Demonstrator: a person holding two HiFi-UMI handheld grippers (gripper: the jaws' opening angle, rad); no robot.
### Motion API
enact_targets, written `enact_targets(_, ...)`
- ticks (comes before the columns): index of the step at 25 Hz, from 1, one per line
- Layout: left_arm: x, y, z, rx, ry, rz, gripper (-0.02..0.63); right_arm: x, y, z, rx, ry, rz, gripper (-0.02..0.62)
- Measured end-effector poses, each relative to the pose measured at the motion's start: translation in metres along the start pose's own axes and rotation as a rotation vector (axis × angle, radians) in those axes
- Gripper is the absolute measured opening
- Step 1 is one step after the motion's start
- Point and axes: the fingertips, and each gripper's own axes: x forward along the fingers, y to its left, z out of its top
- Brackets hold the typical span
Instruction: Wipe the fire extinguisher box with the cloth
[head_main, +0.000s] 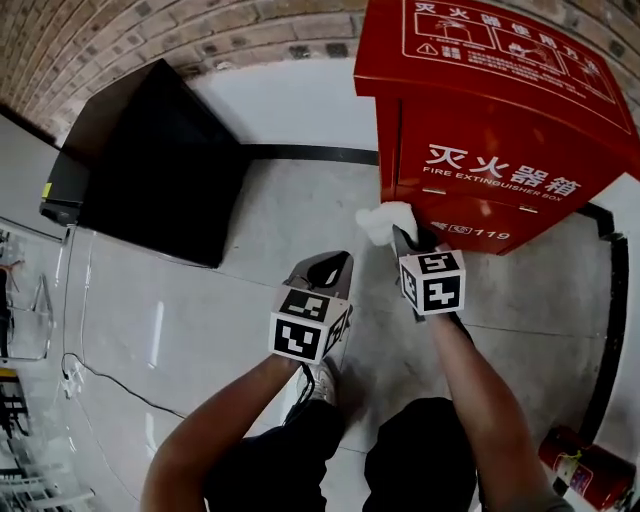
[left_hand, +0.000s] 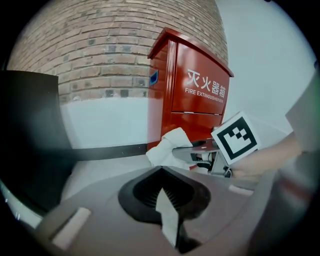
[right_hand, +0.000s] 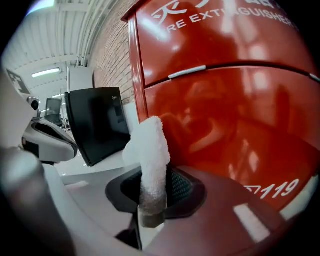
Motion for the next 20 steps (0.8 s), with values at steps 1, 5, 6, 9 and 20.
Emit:
enact_targets(1,0.0,0.001,-0.001,0.0,0.0,-0.001,0.0,-0.003,-0.006,-0.002,-0.001,0.001,-0.017,0.092)
enact_targets(5,0.005,-0.003,-0.001,-0.004,-0.002,-0.012,0.0,-0.03,-0.052,-0.017,0.014,0.017,-0.098,0.092)
enact_targets(6,0.007,-0.005,-0.001,-0.001,0.001,-0.019,0.0,-0.039,-0.066,-0.022,0.015,0.025,-0.118,0.092)
enact_targets(9,0.012,-0.016,-0.002,0.008,0.007,-0.042,0.0,-0.066,-0.108,-0.037,0.017,0.052,-0.185,0.092)
enact_targets(20,0.032,-0.044,0.007,0.014,-0.022,-0.077,0.0,-0.138,-0.233,-0.081,0.1,0.107,-0.42,0.092)
